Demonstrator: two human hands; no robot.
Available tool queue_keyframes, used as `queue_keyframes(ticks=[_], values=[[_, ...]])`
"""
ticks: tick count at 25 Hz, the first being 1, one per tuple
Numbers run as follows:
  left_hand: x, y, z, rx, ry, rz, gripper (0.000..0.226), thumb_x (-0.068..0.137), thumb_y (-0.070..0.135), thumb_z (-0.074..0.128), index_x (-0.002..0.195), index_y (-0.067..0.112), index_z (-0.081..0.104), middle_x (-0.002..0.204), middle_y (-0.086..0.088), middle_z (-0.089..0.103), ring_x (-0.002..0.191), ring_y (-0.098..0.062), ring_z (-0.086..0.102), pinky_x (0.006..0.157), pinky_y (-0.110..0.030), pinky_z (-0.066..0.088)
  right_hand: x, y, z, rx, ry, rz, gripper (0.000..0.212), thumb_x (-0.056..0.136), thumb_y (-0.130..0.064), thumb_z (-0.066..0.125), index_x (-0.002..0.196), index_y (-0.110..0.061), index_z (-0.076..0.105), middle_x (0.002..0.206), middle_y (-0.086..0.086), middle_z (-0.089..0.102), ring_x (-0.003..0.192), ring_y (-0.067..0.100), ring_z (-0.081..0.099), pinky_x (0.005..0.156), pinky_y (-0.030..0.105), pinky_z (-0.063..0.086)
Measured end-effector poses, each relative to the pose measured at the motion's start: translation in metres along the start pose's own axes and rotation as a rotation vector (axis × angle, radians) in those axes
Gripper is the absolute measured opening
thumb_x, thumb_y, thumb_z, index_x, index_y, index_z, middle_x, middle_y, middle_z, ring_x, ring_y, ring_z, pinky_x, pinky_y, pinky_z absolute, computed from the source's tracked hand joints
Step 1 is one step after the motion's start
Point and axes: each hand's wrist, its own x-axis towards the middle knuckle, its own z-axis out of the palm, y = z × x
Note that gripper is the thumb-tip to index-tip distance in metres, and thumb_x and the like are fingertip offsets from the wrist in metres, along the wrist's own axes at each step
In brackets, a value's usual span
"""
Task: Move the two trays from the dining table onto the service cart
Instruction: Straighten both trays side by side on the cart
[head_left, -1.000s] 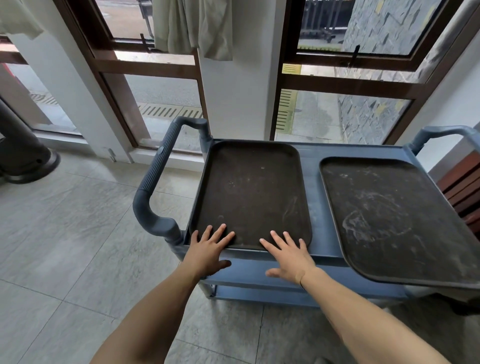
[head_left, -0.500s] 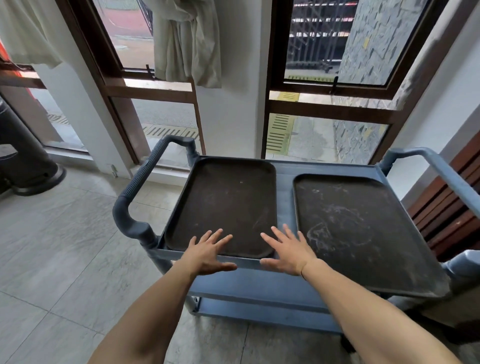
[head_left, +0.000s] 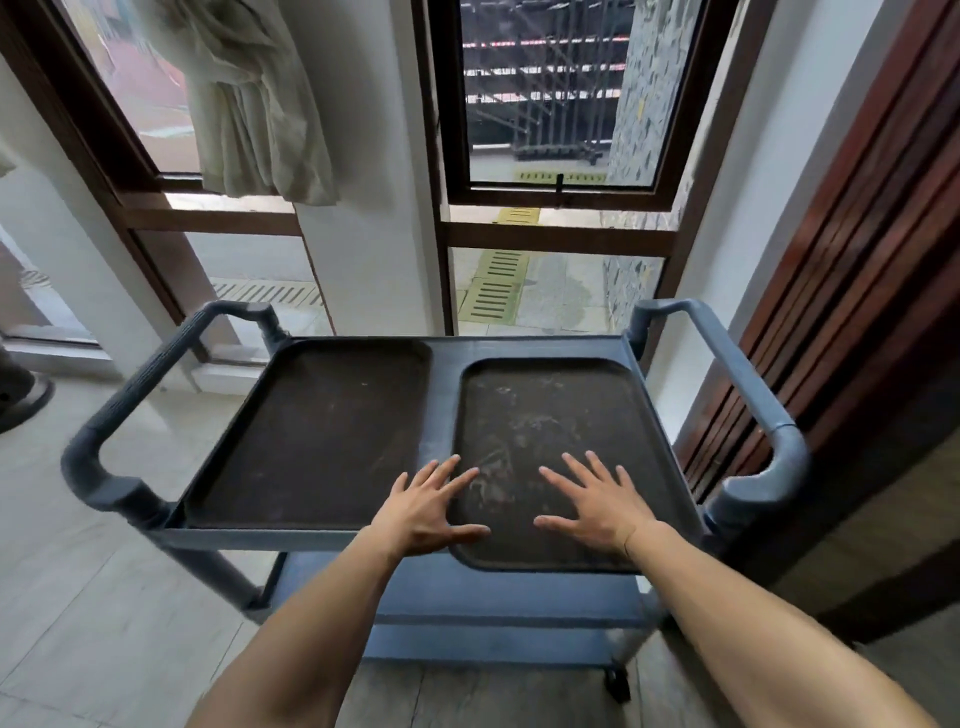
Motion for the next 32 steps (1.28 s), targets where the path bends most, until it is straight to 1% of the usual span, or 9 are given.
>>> queue_keyframes(ticks=[5, 9, 13, 15, 17, 21, 26, 29, 32], values=[[0.011, 0.054, 0.019, 0.033, -0.078, 0.022, 0.101, 0.070, 0.093, 0.038, 0.155, 0.050, 0.003, 0.168, 0.010, -0.008, 0.155, -0.028, -0.006, 0.124, -0.050, 0.003, -0.035, 0.055, 0.017, 0.001, -0.060, 0.033, 0.102, 0.059, -0.096, 0.012, 0.151, -0.053, 0.001, 0.165, -0.005, -0.007, 0.150, 0.026, -0.014, 0.117, 0.058, -0.005], [0.010, 0.068, 0.032, 0.055, -0.174, 0.041, 0.117, 0.053, 0.100, 0.034, 0.154, 0.052, -0.001, 0.166, 0.011, -0.017, 0.154, -0.027, -0.013, 0.123, -0.050, -0.001, -0.051, 0.071, 0.034, 0.005, -0.122, 0.022, 0.107, 0.054, -0.098, 0.019, 0.150, -0.055, 0.000, 0.165, -0.007, -0.010, 0.149, 0.026, -0.017, 0.114, 0.062, -0.008], [0.010, 0.070, 0.037, 0.081, -0.190, 0.058, 0.120, 0.051, 0.099, 0.035, 0.154, 0.052, -0.004, 0.165, 0.010, -0.021, 0.153, -0.026, -0.017, 0.121, -0.052, -0.004, -0.053, 0.076, 0.045, -0.033, -0.147, -0.001, 0.105, 0.058, -0.097, 0.028, 0.149, -0.055, -0.003, 0.165, -0.006, -0.012, 0.149, 0.029, -0.019, 0.112, 0.066, -0.009], [0.011, 0.071, 0.041, 0.101, -0.192, 0.062, 0.118, 0.055, 0.097, 0.039, 0.154, 0.051, -0.005, 0.165, 0.009, -0.021, 0.153, -0.027, -0.018, 0.121, -0.053, -0.006, -0.052, 0.076, 0.048, -0.067, -0.151, -0.008, 0.100, 0.067, -0.090, 0.041, 0.149, -0.055, -0.004, 0.164, -0.005, -0.014, 0.148, 0.031, -0.020, 0.110, 0.068, -0.010], [0.012, 0.072, 0.045, 0.128, -0.182, 0.069, 0.112, 0.067, 0.089, 0.051, 0.154, 0.050, -0.008, 0.166, 0.006, -0.022, 0.152, -0.030, -0.018, 0.122, -0.053, -0.005, -0.052, 0.076, 0.051, -0.091, -0.130, 0.001, 0.095, 0.074, -0.083, 0.047, 0.149, -0.056, -0.005, 0.164, -0.004, -0.015, 0.148, 0.033, -0.018, 0.109, 0.069, -0.010], [0.017, 0.066, 0.047, 0.132, -0.158, 0.078, 0.100, 0.084, 0.070, 0.053, 0.154, 0.047, -0.014, 0.166, 0.002, -0.021, 0.153, -0.030, -0.016, 0.123, -0.048, -0.003, -0.045, 0.070, 0.053, -0.096, -0.077, 0.040, 0.083, 0.080, -0.079, 0.043, 0.146, -0.060, -0.005, 0.165, -0.001, -0.011, 0.149, 0.037, -0.011, 0.109, 0.070, -0.008], [0.029, 0.062, 0.040, 0.137, -0.154, 0.102, 0.101, 0.079, 0.080, 0.050, 0.154, 0.048, -0.009, 0.168, 0.002, -0.015, 0.154, -0.030, -0.011, 0.124, -0.048, 0.001, -0.031, 0.071, 0.046, -0.112, -0.100, 0.033, 0.083, 0.074, -0.089, 0.030, 0.144, -0.063, -0.007, 0.165, 0.002, -0.010, 0.148, 0.042, -0.008, 0.106, 0.074, -0.007], [0.044, 0.061, 0.028, 0.127, -0.129, 0.109, 0.101, 0.079, 0.081, 0.049, 0.155, 0.047, -0.008, 0.168, 0.003, -0.011, 0.154, -0.029, -0.008, 0.123, -0.047, 0.001, -0.017, 0.079, 0.034, -0.092, -0.102, 0.027, 0.091, 0.059, -0.093, 0.012, 0.143, -0.064, -0.007, 0.165, 0.002, -0.010, 0.148, 0.042, -0.007, 0.107, 0.073, -0.006], [0.066, 0.059, 0.018, 0.133, -0.127, 0.115, 0.100, 0.081, 0.079, 0.049, 0.156, 0.045, -0.007, 0.168, 0.002, -0.010, 0.154, -0.031, -0.007, 0.123, -0.048, 0.002, 0.003, 0.090, 0.020, -0.073, -0.109, 0.025, 0.093, 0.055, -0.095, 0.011, 0.142, -0.067, -0.007, 0.165, 0.000, -0.009, 0.149, 0.040, -0.006, 0.108, 0.072, -0.005]])
